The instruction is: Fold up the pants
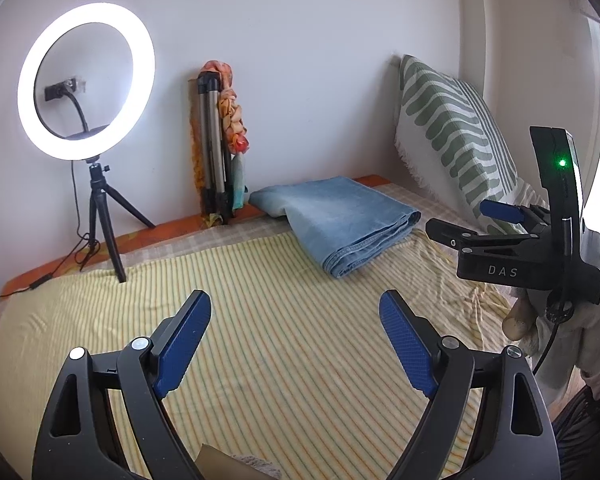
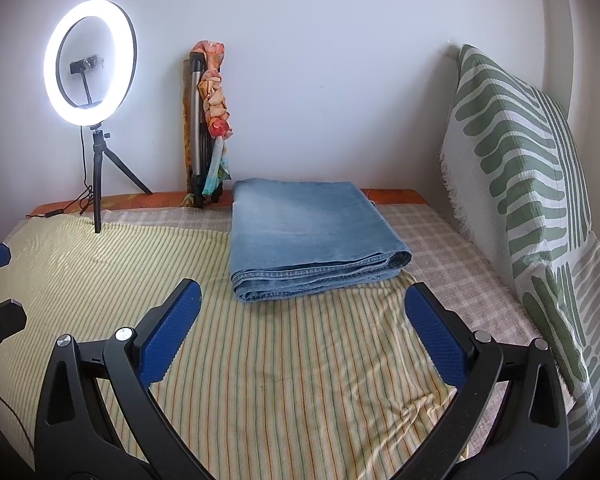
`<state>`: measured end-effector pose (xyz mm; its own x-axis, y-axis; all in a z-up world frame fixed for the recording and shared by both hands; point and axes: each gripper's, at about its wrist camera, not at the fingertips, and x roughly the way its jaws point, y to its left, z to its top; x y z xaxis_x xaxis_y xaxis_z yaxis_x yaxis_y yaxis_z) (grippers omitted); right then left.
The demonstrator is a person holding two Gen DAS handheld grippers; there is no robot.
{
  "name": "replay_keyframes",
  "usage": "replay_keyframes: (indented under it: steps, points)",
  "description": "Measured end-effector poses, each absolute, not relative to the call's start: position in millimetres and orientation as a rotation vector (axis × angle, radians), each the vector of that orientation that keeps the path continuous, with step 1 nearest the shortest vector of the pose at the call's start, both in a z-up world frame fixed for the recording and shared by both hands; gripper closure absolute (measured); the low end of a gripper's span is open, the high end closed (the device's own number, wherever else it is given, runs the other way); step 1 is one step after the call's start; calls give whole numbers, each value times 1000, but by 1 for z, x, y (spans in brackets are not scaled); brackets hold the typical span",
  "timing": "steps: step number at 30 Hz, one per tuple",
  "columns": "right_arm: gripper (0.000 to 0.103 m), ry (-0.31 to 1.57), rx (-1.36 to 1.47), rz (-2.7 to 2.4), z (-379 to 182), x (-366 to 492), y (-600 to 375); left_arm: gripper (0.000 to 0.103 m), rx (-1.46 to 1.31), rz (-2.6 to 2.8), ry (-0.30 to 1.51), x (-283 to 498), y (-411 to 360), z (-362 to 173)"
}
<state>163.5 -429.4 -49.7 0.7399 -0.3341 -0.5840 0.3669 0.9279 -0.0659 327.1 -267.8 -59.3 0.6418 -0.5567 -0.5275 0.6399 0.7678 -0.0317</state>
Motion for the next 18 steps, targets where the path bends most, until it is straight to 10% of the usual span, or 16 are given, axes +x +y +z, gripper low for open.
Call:
replay_keyframes:
  steps: [18]
  points:
    - [0, 621, 67, -383, -49, 161, -431, 4, 149, -679, 522, 324, -266, -54]
